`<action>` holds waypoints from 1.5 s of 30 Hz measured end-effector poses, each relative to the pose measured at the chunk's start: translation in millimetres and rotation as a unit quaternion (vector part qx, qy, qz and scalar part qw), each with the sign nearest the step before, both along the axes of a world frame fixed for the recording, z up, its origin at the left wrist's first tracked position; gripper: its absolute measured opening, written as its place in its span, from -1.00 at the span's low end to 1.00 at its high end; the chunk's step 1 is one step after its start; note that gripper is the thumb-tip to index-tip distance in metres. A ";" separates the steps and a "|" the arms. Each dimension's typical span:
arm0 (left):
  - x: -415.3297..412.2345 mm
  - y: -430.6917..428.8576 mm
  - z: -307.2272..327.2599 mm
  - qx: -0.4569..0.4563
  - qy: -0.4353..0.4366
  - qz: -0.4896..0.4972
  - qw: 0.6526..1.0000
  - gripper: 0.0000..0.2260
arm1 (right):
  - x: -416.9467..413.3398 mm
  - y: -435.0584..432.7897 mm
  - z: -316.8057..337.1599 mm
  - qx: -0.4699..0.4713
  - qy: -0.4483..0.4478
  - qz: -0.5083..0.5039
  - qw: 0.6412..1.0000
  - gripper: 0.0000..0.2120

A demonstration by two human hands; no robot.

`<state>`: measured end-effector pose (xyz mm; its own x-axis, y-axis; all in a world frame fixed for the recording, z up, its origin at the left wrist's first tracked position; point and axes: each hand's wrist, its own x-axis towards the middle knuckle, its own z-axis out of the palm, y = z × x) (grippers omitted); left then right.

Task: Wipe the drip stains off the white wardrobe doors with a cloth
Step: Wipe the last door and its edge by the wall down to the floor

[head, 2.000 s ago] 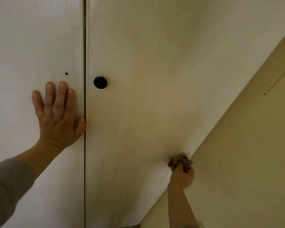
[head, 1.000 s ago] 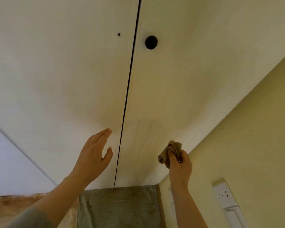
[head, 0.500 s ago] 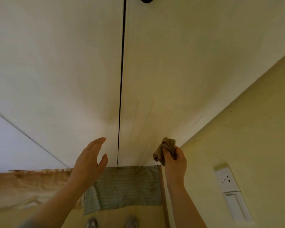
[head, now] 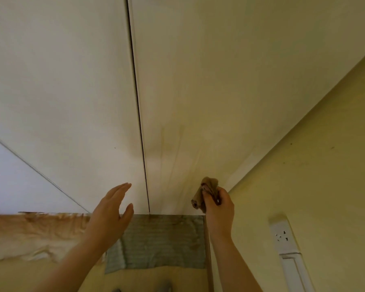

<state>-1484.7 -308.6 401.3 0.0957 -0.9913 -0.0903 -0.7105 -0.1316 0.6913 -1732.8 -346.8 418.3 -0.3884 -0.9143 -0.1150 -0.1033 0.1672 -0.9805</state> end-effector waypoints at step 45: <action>63.4 -198.8 -65.7 -0.629 -0.324 0.038 0.706 -0.49 | 52.1 -117.2 -74.9 -0.636 0.267 0.075 0.720 -0.72</action>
